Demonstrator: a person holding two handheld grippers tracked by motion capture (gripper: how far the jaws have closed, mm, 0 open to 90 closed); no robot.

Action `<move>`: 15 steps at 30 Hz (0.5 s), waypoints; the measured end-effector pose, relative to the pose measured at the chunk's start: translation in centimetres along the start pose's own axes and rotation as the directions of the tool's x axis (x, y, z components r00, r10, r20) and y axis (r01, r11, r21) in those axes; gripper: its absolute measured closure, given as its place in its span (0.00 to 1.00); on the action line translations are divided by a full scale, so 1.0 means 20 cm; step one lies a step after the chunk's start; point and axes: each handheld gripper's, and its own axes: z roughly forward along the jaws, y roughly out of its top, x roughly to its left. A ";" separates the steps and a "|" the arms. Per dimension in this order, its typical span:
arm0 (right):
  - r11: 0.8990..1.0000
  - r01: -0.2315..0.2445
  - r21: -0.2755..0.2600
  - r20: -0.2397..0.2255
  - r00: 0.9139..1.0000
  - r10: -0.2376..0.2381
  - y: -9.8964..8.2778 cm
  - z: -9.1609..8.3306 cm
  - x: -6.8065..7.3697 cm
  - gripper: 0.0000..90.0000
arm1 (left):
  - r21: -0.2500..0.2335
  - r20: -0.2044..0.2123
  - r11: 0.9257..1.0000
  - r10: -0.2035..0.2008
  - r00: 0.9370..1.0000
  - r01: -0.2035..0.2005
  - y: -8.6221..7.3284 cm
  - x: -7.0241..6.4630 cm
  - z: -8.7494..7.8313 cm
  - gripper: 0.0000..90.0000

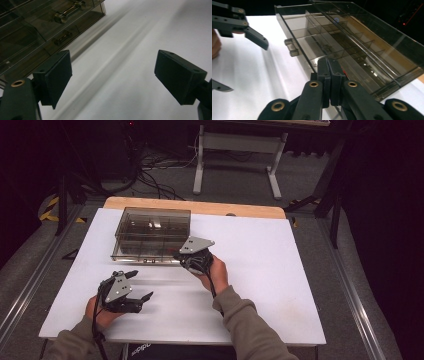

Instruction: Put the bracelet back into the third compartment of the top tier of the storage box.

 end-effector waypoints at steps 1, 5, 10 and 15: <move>1.000 -0.002 0.004 0.007 1.000 0.002 0.00 0.00 -0.01 1.00 | 0.001 -0.009 1.000 0.009 1.000 -0.009 0.00 0.00 0.00 0.17; 1.000 -0.020 0.022 0.039 0.999 0.019 -0.02 0.03 -0.04 0.95 | 0.002 -0.017 1.000 0.012 1.000 -0.012 0.00 0.00 0.00 0.17; 0.999 -0.041 0.009 0.060 0.997 0.041 -0.03 0.02 -0.05 0.89 | 0.002 -0.017 1.000 0.011 1.000 -0.011 0.00 0.01 0.00 0.17; 0.998 -0.055 -0.021 0.076 0.995 0.056 -0.02 -0.01 -0.04 0.80 | 0.001 -0.017 1.000 0.004 1.000 -0.004 0.00 0.00 0.00 0.17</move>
